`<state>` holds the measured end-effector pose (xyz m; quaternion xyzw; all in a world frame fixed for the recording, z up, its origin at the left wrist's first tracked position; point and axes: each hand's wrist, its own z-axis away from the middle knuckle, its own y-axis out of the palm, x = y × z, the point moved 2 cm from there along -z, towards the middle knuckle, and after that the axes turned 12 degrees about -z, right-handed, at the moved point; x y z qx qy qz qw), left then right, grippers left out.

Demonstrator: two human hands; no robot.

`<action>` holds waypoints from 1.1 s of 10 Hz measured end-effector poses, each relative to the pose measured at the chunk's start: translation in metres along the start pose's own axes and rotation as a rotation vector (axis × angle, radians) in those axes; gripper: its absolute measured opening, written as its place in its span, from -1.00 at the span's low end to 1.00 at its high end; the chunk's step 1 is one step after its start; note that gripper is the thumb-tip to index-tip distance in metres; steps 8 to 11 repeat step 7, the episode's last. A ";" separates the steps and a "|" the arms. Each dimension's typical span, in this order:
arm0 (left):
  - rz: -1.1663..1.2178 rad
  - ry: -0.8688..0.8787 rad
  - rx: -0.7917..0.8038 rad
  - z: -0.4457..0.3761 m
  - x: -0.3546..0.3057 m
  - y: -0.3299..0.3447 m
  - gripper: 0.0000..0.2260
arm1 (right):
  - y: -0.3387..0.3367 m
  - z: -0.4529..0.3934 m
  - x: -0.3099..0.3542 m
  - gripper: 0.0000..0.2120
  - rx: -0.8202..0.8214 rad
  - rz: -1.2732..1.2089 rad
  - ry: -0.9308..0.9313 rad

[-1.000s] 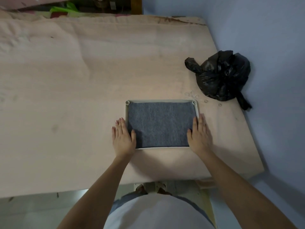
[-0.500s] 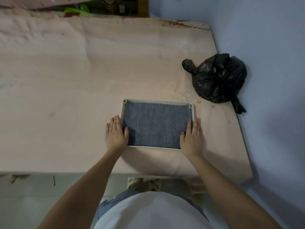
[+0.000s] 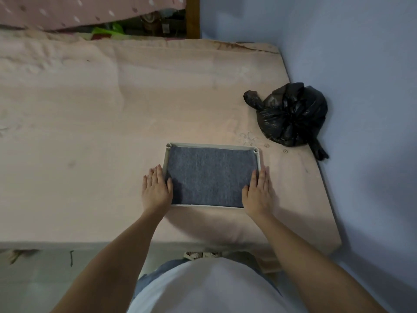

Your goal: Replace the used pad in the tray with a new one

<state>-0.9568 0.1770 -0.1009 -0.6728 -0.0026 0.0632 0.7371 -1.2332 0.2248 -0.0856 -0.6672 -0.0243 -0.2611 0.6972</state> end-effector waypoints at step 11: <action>-0.055 0.032 -0.018 -0.022 -0.010 -0.027 -0.48 | -0.017 -0.012 0.015 -0.43 0.080 0.153 -0.037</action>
